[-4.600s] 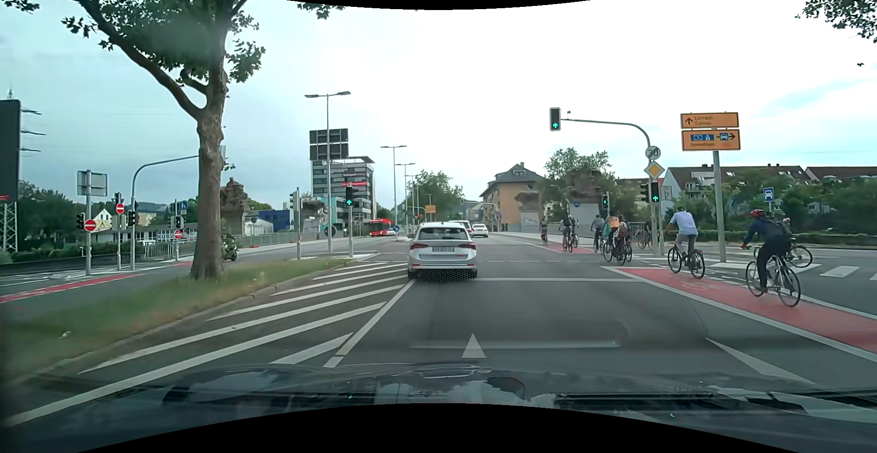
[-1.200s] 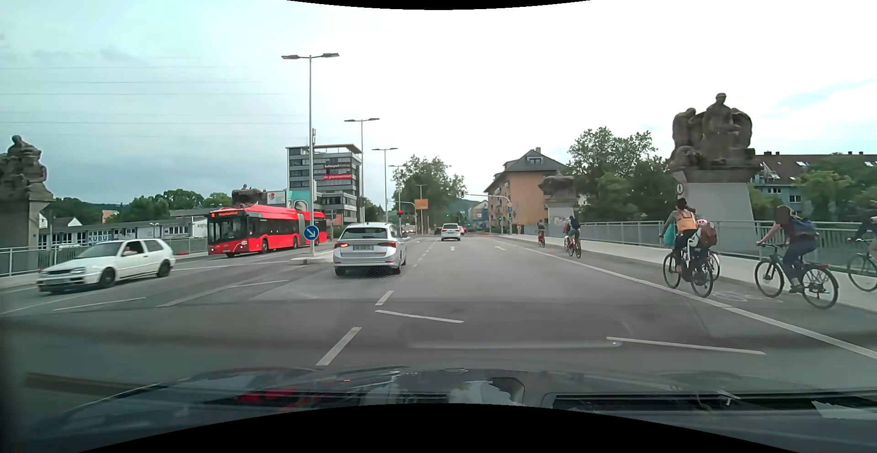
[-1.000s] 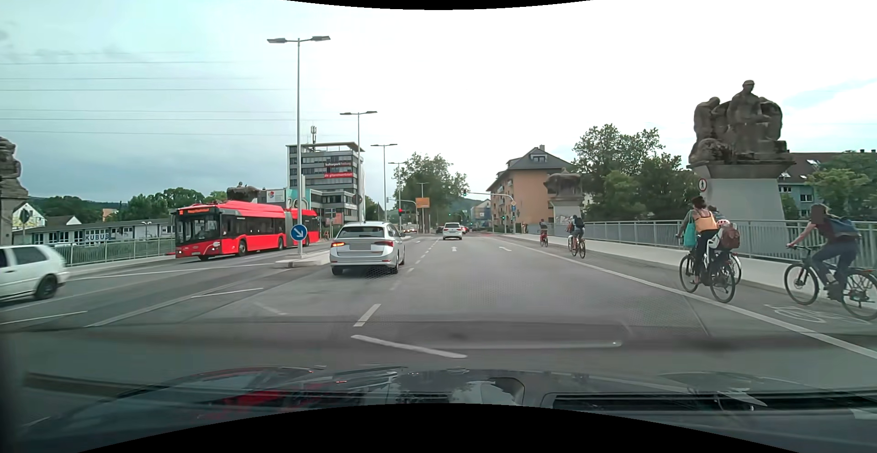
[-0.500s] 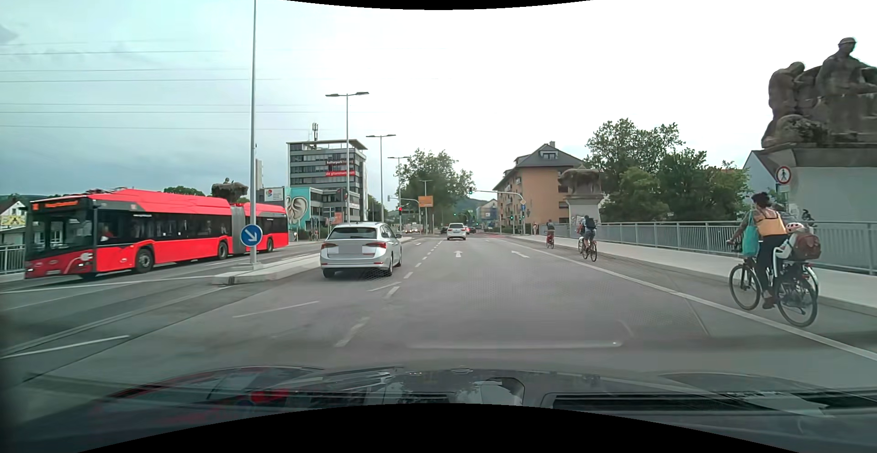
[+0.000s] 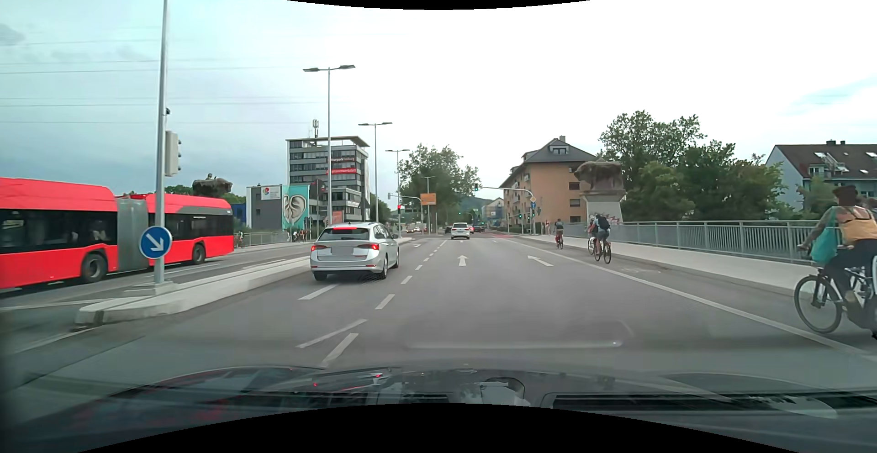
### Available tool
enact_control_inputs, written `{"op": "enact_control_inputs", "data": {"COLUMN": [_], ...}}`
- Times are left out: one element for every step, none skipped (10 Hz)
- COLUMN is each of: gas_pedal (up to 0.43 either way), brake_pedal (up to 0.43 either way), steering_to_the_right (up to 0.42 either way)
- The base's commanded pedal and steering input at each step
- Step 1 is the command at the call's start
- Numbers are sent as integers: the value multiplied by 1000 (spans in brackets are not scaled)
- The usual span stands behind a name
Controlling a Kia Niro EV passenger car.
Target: Follow the waypoints while adhering to traffic rules and regulations
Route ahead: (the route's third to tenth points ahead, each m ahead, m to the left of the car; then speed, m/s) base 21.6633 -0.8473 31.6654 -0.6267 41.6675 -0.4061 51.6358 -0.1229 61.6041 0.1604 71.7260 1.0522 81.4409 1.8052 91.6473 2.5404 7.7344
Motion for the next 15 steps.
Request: {"op": "enact_control_inputs", "data": {"gas_pedal": [28,28,28,28,28,28,59,138,150,169,189,189,189,189,197], "brake_pedal": [0,0,0,0,0,0,0,0,0,0,0,0,0,0,0], "steering_to_the_right": [-8,-8,-8,-8,-8,-6,-6,-5,-5,-5,-5,-5,-5,-5,-3]}}
